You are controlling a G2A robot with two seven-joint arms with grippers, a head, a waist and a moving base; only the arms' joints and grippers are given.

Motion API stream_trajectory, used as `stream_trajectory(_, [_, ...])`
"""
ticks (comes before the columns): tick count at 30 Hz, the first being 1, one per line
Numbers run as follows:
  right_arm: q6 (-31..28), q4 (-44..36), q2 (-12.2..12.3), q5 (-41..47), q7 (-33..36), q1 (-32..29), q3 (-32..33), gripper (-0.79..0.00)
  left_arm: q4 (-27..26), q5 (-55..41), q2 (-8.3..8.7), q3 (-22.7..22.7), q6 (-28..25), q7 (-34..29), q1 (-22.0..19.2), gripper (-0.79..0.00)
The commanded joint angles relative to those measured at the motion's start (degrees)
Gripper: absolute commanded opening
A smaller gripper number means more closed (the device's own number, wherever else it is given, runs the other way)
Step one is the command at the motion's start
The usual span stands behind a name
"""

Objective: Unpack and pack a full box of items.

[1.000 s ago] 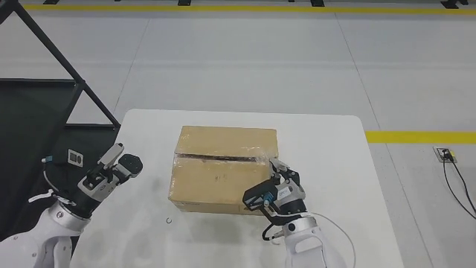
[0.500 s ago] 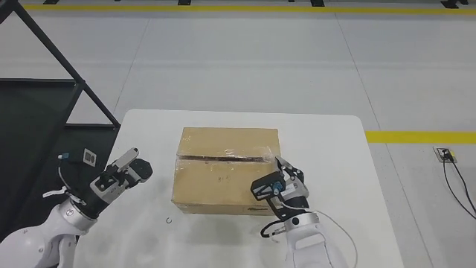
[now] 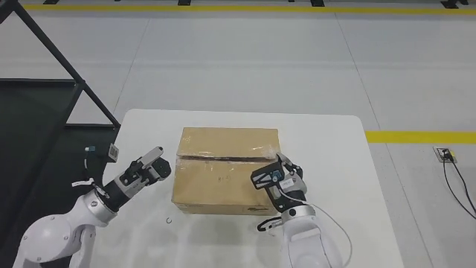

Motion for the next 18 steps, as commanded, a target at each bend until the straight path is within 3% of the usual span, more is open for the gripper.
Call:
stream_trajectory(1, [0.10,0.03,-0.02,-0.27,0.21,0.04,0.00,-0.785,-0.20,0.15,0.03,-0.21,-0.12,0.13,0.28,0.000])
stream_trajectory(10, [0.10,0.03,-0.02,-0.27,0.21,0.04,0.00,-0.785,-0.09,-1.14,-0.04,0.18,0.20,1.71,0.22,0.000])
stream_trajectory(18, [-2.25,-0.09,-0.27,1.33,-1.06,-0.88,0.95,-0.785,3.80,-2.83,-0.17,4.59,2.33,4.92,-4.83,0.000])
